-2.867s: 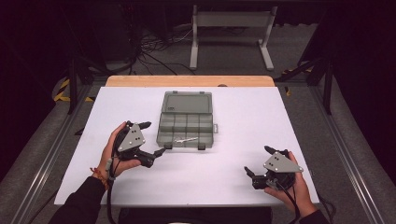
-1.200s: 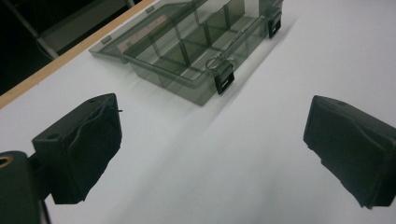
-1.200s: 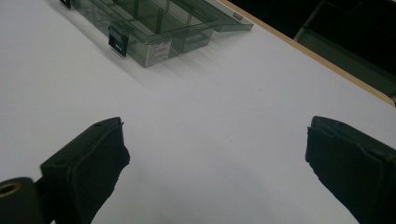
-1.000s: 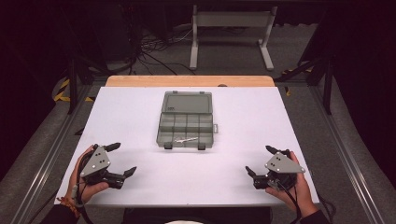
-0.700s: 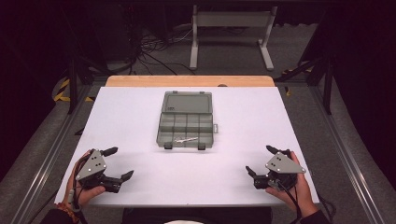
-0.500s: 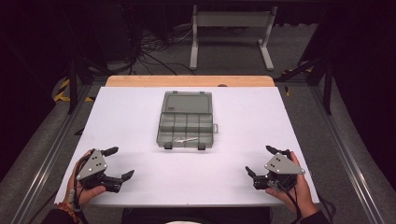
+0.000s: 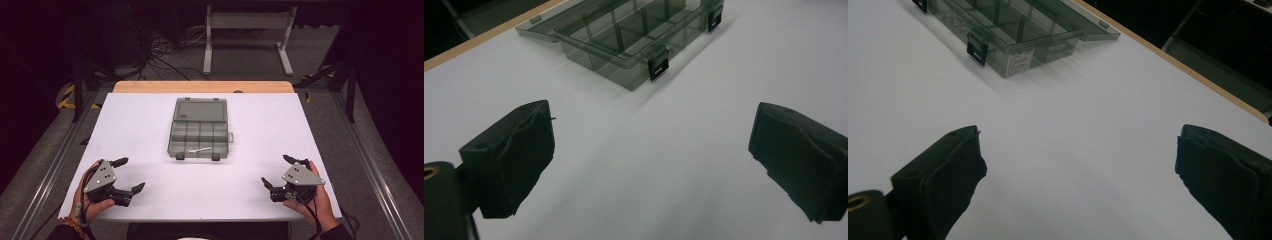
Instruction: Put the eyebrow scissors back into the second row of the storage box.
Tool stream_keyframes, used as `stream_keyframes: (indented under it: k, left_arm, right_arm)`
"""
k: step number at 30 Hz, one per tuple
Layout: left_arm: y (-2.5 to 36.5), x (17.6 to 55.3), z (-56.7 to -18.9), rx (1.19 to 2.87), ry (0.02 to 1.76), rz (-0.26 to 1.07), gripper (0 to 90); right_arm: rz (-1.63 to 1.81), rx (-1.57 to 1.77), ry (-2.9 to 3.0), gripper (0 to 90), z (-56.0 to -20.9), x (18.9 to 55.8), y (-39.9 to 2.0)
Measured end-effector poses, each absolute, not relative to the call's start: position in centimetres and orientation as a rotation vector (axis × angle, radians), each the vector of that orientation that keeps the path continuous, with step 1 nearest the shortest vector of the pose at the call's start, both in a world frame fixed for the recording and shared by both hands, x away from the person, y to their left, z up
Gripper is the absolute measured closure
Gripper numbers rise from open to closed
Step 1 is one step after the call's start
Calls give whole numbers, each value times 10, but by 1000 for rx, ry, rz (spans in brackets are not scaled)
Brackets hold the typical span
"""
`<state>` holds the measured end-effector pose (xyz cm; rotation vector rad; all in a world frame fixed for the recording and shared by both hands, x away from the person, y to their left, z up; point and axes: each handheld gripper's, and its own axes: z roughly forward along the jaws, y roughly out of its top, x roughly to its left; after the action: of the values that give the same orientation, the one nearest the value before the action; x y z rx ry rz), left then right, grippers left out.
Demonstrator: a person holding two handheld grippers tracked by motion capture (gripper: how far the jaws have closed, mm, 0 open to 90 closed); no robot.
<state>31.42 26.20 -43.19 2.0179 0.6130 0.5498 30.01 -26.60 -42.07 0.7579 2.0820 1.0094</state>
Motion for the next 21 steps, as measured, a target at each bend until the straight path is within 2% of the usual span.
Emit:
stream_keyframes:
  k: [21]
  left_arm:
    - [262,315,-433,2027,619,549,59]
  right_arm:
    - [1011,744,2088,55,-421,301,-263]
